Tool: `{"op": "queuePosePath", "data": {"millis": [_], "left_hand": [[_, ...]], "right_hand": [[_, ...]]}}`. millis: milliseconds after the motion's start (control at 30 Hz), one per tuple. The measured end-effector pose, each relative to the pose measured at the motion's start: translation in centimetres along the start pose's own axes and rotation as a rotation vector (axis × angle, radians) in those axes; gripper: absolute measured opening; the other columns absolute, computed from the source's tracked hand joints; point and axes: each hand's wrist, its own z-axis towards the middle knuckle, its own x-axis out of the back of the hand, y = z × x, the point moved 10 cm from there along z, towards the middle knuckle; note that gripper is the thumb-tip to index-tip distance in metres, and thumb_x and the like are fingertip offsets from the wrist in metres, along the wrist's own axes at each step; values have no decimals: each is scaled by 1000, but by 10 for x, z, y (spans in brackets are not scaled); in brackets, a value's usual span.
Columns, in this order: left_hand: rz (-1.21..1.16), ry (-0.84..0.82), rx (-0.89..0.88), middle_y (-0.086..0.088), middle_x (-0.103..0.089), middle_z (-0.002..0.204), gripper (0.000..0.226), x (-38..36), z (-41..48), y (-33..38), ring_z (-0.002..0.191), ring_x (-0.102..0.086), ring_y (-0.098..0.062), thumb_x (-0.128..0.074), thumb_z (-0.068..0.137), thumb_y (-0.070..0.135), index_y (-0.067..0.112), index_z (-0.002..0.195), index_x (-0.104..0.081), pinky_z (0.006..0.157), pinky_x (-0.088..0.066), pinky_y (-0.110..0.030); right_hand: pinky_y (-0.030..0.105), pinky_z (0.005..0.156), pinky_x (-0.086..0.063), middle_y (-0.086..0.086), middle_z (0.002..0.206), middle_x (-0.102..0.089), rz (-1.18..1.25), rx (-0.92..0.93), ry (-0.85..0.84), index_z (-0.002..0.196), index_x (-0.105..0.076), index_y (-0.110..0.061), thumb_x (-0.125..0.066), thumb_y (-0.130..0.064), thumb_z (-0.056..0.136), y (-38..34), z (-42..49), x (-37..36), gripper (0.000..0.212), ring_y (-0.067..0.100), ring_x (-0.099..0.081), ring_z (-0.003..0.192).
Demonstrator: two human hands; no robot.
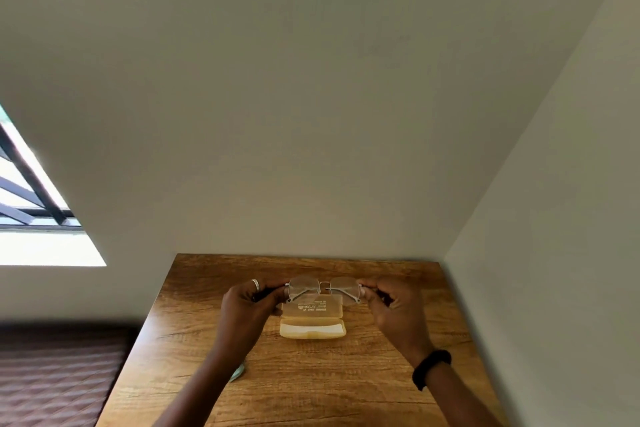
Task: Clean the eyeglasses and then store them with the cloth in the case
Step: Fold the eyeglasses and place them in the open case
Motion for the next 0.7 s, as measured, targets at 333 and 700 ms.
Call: {"op": "queuePosePath", "data": {"millis": [333,700], "left_hand": [[252,-3,210,15,-77,83,13,-14,17,-104,75,-71,-6,-77,84,15,28,87,-79,70,-61,-40],[324,15,221,19,-73,97,13,-19,30,-124,90,-64,11,-81,79,21,31,86,-77,72,-47,-9]], "right_hand": [[5,59,-44,-20,83,-70,-283,-200,-172,90,-78,-26,-75,-15,83,102,-16,-58,14,-6,-61,73],[8,58,-45,-21,79,-71,-247,-284,-154,85,-78,-26,-76,-12,81,141,-21,-72,14,-2,-64,76]]}}
